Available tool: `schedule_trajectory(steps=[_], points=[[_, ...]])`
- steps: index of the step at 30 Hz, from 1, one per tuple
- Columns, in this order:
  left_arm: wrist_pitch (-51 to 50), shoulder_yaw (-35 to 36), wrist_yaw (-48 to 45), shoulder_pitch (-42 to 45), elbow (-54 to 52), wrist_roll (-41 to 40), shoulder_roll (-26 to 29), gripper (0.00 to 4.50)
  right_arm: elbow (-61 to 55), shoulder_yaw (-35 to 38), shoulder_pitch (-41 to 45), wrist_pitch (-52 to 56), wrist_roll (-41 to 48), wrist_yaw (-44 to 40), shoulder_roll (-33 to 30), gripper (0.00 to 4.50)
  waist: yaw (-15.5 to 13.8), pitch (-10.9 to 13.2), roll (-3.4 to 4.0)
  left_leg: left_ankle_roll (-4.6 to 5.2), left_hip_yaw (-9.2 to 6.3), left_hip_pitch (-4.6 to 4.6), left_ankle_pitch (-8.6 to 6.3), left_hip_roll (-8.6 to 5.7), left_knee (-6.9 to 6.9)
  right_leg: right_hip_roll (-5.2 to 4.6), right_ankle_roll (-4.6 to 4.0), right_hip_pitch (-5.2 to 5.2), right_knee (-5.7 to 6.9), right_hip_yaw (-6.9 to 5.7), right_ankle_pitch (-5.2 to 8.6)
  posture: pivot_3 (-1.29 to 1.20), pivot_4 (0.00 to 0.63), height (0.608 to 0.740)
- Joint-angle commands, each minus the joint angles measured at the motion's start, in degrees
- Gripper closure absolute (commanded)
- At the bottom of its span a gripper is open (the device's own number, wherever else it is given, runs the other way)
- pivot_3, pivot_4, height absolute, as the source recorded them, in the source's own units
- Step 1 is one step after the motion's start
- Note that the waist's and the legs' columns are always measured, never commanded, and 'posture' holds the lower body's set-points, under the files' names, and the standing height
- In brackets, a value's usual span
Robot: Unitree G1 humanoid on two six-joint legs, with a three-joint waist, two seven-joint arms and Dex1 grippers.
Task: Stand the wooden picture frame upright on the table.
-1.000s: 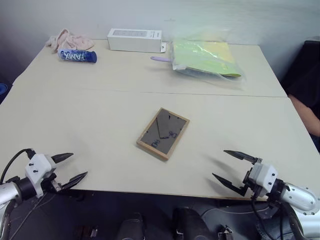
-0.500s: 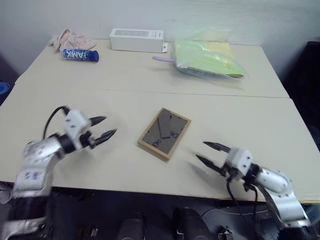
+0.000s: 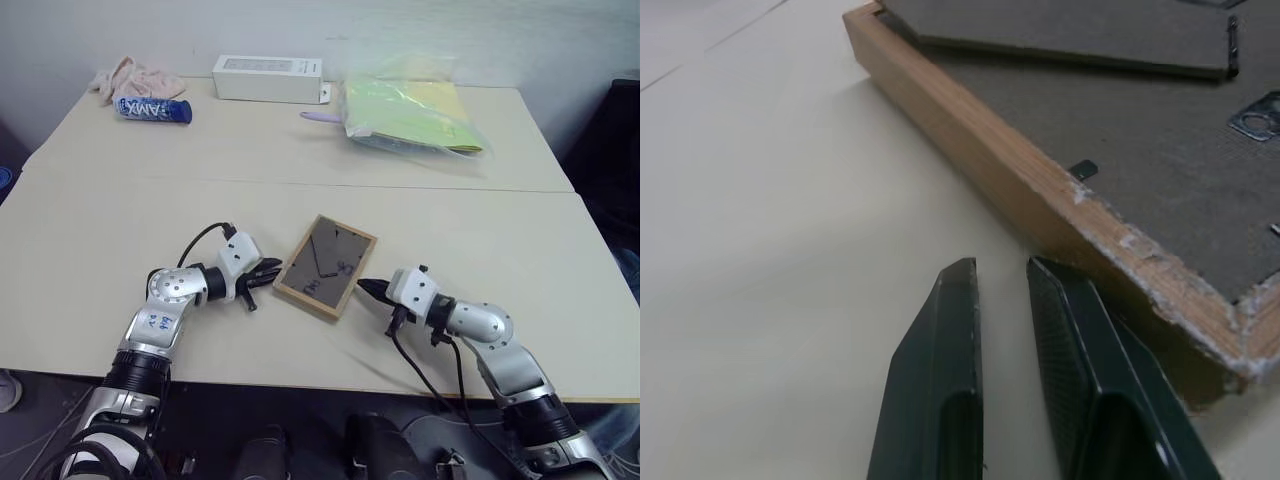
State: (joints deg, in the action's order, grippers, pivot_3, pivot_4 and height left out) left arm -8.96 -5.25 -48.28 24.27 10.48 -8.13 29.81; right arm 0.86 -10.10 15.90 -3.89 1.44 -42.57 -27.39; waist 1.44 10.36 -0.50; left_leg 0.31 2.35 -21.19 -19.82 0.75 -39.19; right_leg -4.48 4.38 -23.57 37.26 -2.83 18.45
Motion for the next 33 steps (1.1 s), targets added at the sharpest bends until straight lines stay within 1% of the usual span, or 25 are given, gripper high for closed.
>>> schedule_trajectory(steps=[1, 6, 10, 12, 13, 16, 17, 18, 20, 22, 23, 27, 29, 33], points=[[-2.10, -0.91, -2.83, -4.79, -9.07, -3.52, -0.19, 3.68, 0.03, 1.24, 2.00, -1.25, 1.32, -1.20, -0.46, 4.48, 0.04, 0.00, 0.00, 0.00, -0.01, -0.01, 0.00, 0.00, 0.00, 0.00, 0.00, 0.00, -0.01, 0.00, 0.00, 0.00, 0.150, 0.740], [-6.47, 2.11, 1.33, -9.58, -14.36, -3.84, 0.12, 3.68, 0.86, 1.50, 2.28, -1.36, 2.01, -4.14, -1.78, 4.48, 0.07, 0.00, 0.00, -0.02, -0.05, 0.04, 0.02, 0.04, 0.00, 0.00, 0.00, 0.02, 0.02, 0.01, 0.00, 0.00, 0.150, 0.740], [-13.38, 6.38, 2.56, -12.10, -16.07, -5.85, 3.10, 3.68, -0.16, 2.94, 1.21, -0.77, 2.85, -5.66, -3.19, 4.48, 0.16, 0.00, 0.00, -0.02, -0.05, 0.05, 0.02, 0.04, 0.00, 0.01, -0.01, 0.02, 0.07, 0.02, 0.00, 0.00, 0.150, 0.740], [-20.92, 9.58, 3.27, -12.30, -17.15, -9.73, 4.15, 3.28, -0.73, 3.26, 0.64, -0.53, 3.24, -6.37, -4.02, 4.50, 0.11, 0.00, 0.00, -0.02, -0.05, 0.05, 0.02, 0.05, 0.02, 0.01, -0.01, 0.02, 0.06, 0.02, 0.00, 0.00, 0.150, 0.740], [-25.96, 11.45, 2.61, -12.03, -18.11, -13.69, 4.60, 3.09, -1.16, 3.29, 0.39, -0.35, 3.56, -6.77, -4.40, 4.50, 0.09, 0.00, 0.00, -0.02, -0.06, 0.06, 0.02, 0.05, 0.02, 0.00, -0.01, 0.02, 0.06, 0.02, 0.00, 0.00, 0.150, 0.740], [-46.79, 14.54, 0.42, -10.14, -20.66, -26.01, 7.11, 2.10, -2.12, 2.84, 0.19, -0.04, 3.92, -7.74, -5.05, 4.50, 0.09, 0.00, 0.00, -0.02, -0.09, 0.06, 0.02, 0.05, 0.02, -0.02, -0.01, 0.04, 0.06, 0.02, 0.01, 0.00, 0.150, 0.740], [-55.44, 15.24, 0.17, -8.71, -21.03, -30.13, 8.36, 1.83, -2.28, 2.66, 0.23, 0.11, 3.90, -7.89, -5.04, 4.50, 0.09, 0.00, 0.00, -0.02, -0.12, 0.04, 0.02, 0.05, 0.02, -0.02, -0.01, 0.04, 0.06, 0.01, 0.01, 0.00, 0.150, 0.740], [-62.00, 15.87, 0.25, -7.34, -21.11, -33.22, 9.13, 1.47, -2.29, 2.42, 0.35, 0.05, 3.72, -8.07, -5.01, 4.50, 0.10, 0.00, 0.00, -0.02, -0.14, 0.04, 0.02, 0.05, 0.02, -0.02, -0.01, 0.05, 0.05, 0.01, 0.01, 0.00, 0.150, 0.740], [-72.42, 17.50, 3.68, -3.24, -19.41, -35.48, 7.86, 0.87, -1.98, 1.74, 0.69, -0.17, 3.01, -8.42, -4.99, 4.50, 0.07, 0.00, 0.00, -0.02, -0.15, 0.04, 0.02, 0.03, 0.01, -0.02, -0.01, 0.06, 0.06, 0.02, 0.00, 0.00, 0.150, 0.740], [-79.08, 18.18, 6.95, 0.62, -17.23, -35.41, 5.48, 0.20, -1.64, 1.15, 1.11, -0.66, 2.26, -8.59, -4.97, 4.50, -0.20, 0.00, 0.00, -0.01, -0.21, 0.03, 0.02, -0.02, 0.00, -0.02, -0.01, 0.08, 0.07, 0.02, 0.00, 0.00, 0.150, 0.740], [-81.53, 17.57, 7.93, 2.34, -15.76, -36.68, 4.83, 0.03, -1.61, 0.90, 1.26, -0.65, 2.01, -8.58, -4.87, 4.50, -0.16, 0.00, -0.01, -0.01, -0.22, 0.02, 0.03, -0.04, -0.02, -0.02, -0.01, 0.09, 0.06, 0.01, 0.00, 0.00, 0.150, 0.740], [-83.54, 14.41, 12.88, 5.79, -12.41, -38.32, 1.88, 0.03, -1.68, 0.05, 1.57, -0.67, 1.27, -8.63, -4.47, 4.50, -0.04, -0.01, -0.01, -0.02, -0.20, 0.05, 0.03, -0.06, -0.01, 0.00, -0.01, 0.08, 0.09, 0.02, 0.00, 0.00, 0.150, 0.740], [-83.54, 13.65, 14.96, 6.58, -10.79, -39.72, 1.19, 0.03, -1.58, -0.17, 1.70, -0.71, 1.08, -8.57, -4.37, 4.50, -0.04, -0.02, 0.01, -0.06, -0.20, 0.06, 0.05, -0.05, -0.01, 0.00, -0.01, 0.08, 0.09, 0.03, 0.00, 0.00, 0.150, 0.740], [-83.54, 12.42, 20.80, 9.31, -5.62, -42.24, -2.39, 0.03, -1.65, -0.47, 1.56, -0.72, 0.90, -8.25, -4.13, 4.50, -0.37, -0.05, 0.04, -0.09, -0.20, 0.12, 0.07, -0.06, -0.02, -0.01, -0.01, 0.12, 0.10, 0.03, 0.01, 0.00, 0.150, 0.740]])
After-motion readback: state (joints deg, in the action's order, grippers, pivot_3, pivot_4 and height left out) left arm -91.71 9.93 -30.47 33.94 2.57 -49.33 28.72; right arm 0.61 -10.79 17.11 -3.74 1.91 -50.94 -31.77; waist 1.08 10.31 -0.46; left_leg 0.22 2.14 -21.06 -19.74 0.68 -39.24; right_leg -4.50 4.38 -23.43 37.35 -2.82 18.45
